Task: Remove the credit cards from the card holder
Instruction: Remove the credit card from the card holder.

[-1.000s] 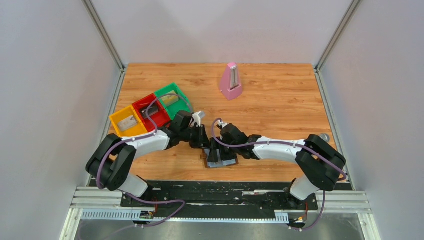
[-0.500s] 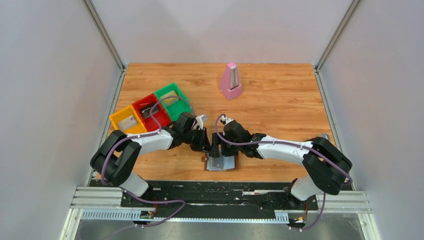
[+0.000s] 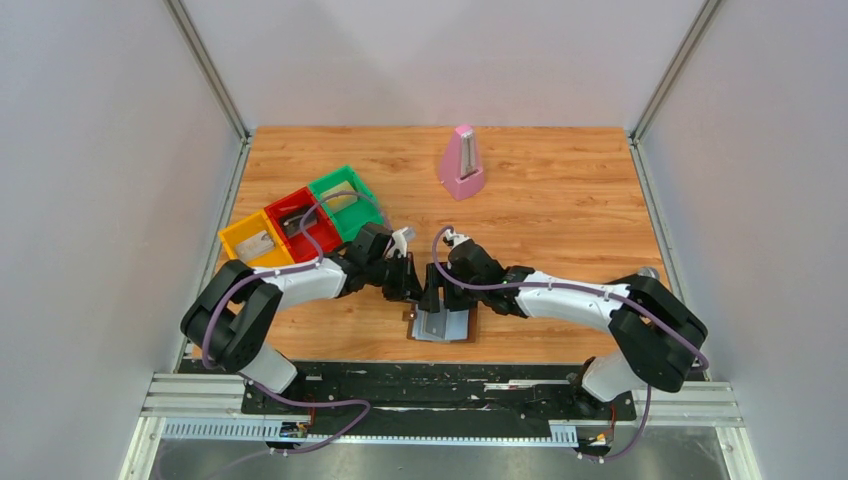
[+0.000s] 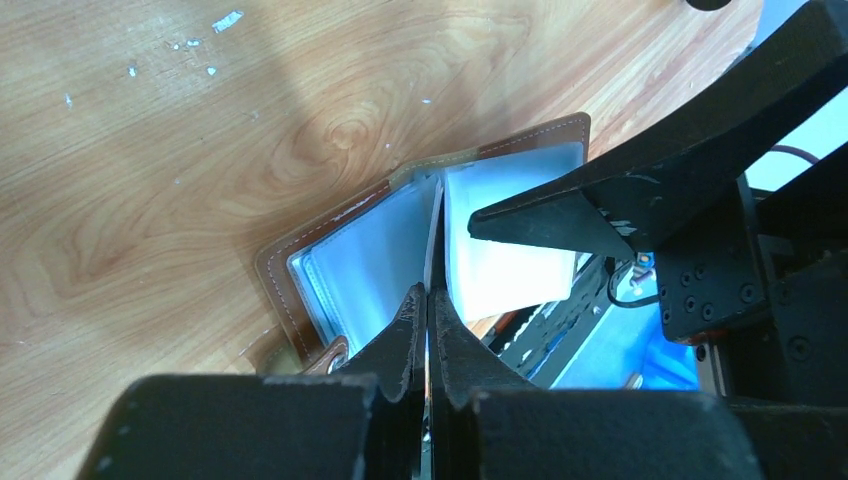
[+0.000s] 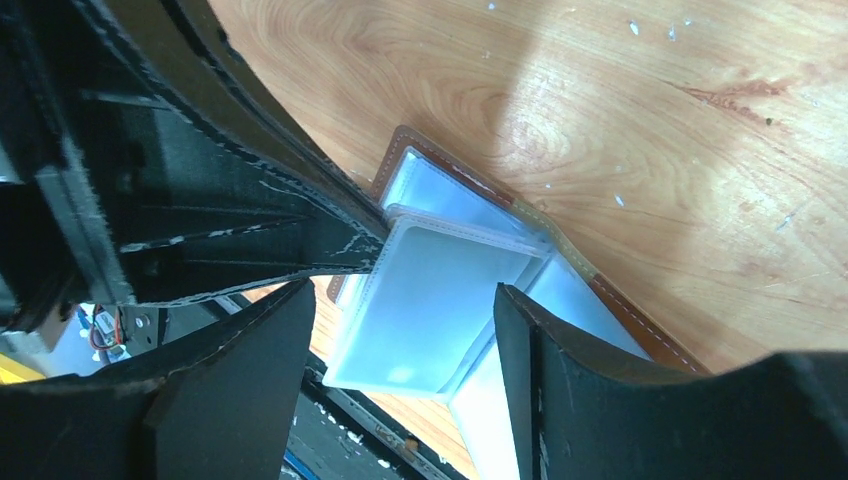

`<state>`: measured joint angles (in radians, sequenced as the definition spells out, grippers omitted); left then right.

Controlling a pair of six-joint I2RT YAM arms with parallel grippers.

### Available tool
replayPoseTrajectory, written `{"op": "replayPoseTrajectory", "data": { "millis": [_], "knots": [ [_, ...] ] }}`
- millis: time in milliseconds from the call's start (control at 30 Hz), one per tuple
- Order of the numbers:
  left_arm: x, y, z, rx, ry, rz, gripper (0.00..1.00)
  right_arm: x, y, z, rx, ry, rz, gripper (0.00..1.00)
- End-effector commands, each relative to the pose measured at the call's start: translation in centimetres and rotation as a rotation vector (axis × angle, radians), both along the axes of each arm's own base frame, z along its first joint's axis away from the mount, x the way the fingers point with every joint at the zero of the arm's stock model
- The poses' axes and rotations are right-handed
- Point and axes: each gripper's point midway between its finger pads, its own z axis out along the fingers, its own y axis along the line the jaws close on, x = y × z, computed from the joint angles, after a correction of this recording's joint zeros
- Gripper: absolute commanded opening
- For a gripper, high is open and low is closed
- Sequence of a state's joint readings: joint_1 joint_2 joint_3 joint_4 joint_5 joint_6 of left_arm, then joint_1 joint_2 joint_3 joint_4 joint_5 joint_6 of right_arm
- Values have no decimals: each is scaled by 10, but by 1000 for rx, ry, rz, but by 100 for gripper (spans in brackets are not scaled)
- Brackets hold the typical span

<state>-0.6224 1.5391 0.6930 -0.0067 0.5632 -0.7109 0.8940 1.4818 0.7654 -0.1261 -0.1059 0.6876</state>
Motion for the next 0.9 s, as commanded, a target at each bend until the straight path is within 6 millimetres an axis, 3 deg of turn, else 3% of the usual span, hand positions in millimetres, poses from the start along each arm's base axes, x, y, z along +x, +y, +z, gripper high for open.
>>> {"op": "replayPoseTrajectory", "data": {
  "millis": [0,267,867],
  "knots": [
    [8,-3,17,-24,-47,42,0,6,-1,-3,-18,8,-37,66],
    [10,7,26,11,-66,108,0,10,-11,-6,-72,8,-79,59],
    [17,25,7,168,-114,72,0,11,-55,-7,-191,-44,-184,53]
  ]
}}
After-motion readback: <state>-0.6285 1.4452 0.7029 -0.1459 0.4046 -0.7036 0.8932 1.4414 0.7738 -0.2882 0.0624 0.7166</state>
